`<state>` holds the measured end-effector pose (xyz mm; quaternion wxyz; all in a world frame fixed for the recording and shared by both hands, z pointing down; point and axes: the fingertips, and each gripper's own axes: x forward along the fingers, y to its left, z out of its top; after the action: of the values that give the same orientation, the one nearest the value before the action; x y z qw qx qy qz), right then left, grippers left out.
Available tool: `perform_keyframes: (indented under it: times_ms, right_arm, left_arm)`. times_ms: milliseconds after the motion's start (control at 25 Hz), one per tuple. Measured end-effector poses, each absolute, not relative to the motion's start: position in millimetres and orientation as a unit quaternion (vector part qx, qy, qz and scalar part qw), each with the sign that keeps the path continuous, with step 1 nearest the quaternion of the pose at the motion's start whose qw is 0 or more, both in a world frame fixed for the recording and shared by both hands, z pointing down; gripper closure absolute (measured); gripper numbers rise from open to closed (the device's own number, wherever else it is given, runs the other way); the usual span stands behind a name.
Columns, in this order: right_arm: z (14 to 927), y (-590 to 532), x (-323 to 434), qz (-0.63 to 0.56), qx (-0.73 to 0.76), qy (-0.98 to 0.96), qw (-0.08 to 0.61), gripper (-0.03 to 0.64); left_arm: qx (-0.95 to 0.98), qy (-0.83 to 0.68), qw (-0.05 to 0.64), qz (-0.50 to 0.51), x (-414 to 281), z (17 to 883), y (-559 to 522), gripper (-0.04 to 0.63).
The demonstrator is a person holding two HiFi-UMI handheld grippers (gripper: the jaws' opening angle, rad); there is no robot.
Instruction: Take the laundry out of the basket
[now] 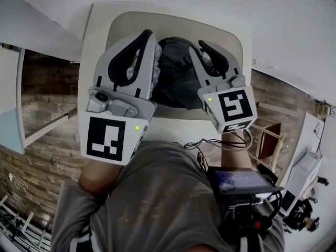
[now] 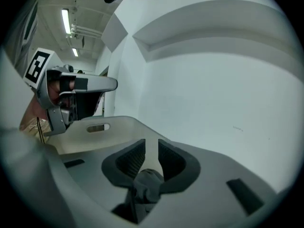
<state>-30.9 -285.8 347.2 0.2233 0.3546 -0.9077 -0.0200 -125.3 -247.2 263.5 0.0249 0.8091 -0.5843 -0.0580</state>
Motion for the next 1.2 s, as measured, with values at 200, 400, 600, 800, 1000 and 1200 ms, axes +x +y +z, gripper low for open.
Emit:
perform_keyframes:
  times_ms: [200, 400, 600, 800, 1000, 1200]
  right_arm:
    - [380.7, -300.0, -33.4, 0.003, 0.343, -0.900, 0.269, 0.472]
    - [420.0, -308.8, -33.1, 0.031, 0.319, -0.888, 0.329, 0.394]
    - [451.7, -318.3, -32.4, 0.061, 0.297, -0.879, 0.368, 0.334]
    - [486.7, -312.3, -29.0, 0.096, 0.272, -0.857, 0.426, 0.297]
    - [519.8, -305.8, -20.5, 0.135, 0.242, -0.828, 0.487, 0.259]
    - [539.5, -299.7, -15.7, 0.128, 0.230, -0.804, 0.533, 0.361]
  left_arm:
    - [0.810, -0.581, 0.054, -0.059, -130.9, 280.2, -262.3, 0.588]
    - [0.808, -0.581, 0.073, -0.069, -141.4, 291.5, -273.1, 0.588]
    - [0.808, -0.575, 0.107, -0.075, -139.3, 309.5, -282.7, 0.588]
    - [0.810, -0.565, 0.133, -0.079, -139.7, 318.4, -285.4, 0.588]
    - [0.815, -0.554, 0.149, -0.082, -137.2, 327.6, -287.6, 0.588]
    - [0.817, -0.550, 0.147, -0.087, -137.0, 327.2, -288.4, 0.588]
